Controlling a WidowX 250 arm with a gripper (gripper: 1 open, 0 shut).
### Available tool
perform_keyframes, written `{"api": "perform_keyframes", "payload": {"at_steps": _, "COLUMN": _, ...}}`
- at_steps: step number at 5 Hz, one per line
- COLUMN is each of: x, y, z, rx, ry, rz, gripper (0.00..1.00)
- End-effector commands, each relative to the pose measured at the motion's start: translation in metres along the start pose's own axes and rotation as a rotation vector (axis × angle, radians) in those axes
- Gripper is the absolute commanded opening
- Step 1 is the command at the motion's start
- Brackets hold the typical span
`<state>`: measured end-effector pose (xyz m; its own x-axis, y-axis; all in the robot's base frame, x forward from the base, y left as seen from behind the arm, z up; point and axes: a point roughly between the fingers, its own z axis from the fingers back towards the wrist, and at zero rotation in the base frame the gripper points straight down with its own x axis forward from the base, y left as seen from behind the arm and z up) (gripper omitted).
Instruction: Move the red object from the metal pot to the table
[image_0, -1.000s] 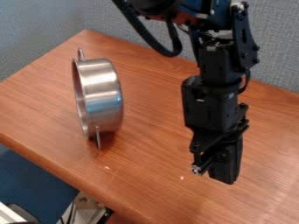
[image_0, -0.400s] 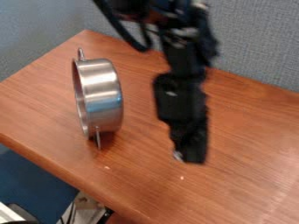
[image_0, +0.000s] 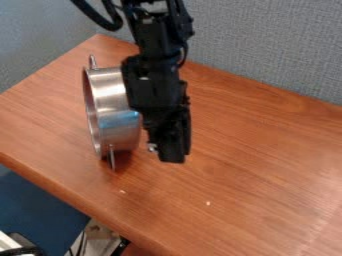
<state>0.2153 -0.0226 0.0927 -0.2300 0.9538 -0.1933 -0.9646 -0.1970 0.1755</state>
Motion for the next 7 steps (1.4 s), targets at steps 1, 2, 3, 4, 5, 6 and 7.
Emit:
{"api": "perform_keyframes", "payload": {"at_steps": 1, "x": -0.003, "y": 0.002, "z": -0.007, "rx": -0.02, "ry": -0.028, "rz": 0.015, "gripper": 0.0}}
{"api": "perform_keyframes", "payload": {"at_steps": 2, "x": -0.008, "y": 0.003, "z": -0.018, "rx": 0.0, "ry": -0.056, "rz": 0.024, "gripper": 0.0}}
{"api": "perform_keyframes", "payload": {"at_steps": 3, "x": -0.002, "y": -0.001, "z": -0.025, "rx": 0.012, "ry": -0.05, "rz": 0.039, "gripper": 0.0}}
{"api": "perform_keyframes", "payload": {"at_steps": 4, "x": -0.004, "y": 0.002, "z": -0.048, "rx": 0.024, "ry": -0.058, "rz": 0.063, "gripper": 0.0}}
{"api": "perform_keyframes", "payload": {"at_steps": 5, "x": -0.008, "y": -0.001, "z": -0.05, "rx": 0.05, "ry": -0.042, "rz": 0.074, "gripper": 0.0}}
{"api": "perform_keyframes", "payload": {"at_steps": 6, "x": 0.001, "y": -0.002, "z": -0.035, "rx": 0.07, "ry": -0.045, "rz": 0.113, "gripper": 0.0}}
{"api": "perform_keyframes", "payload": {"at_steps": 7, "x": 0.018, "y": -0.01, "z": -0.02, "rx": 0.084, "ry": -0.047, "rz": 0.177, "gripper": 0.0}}
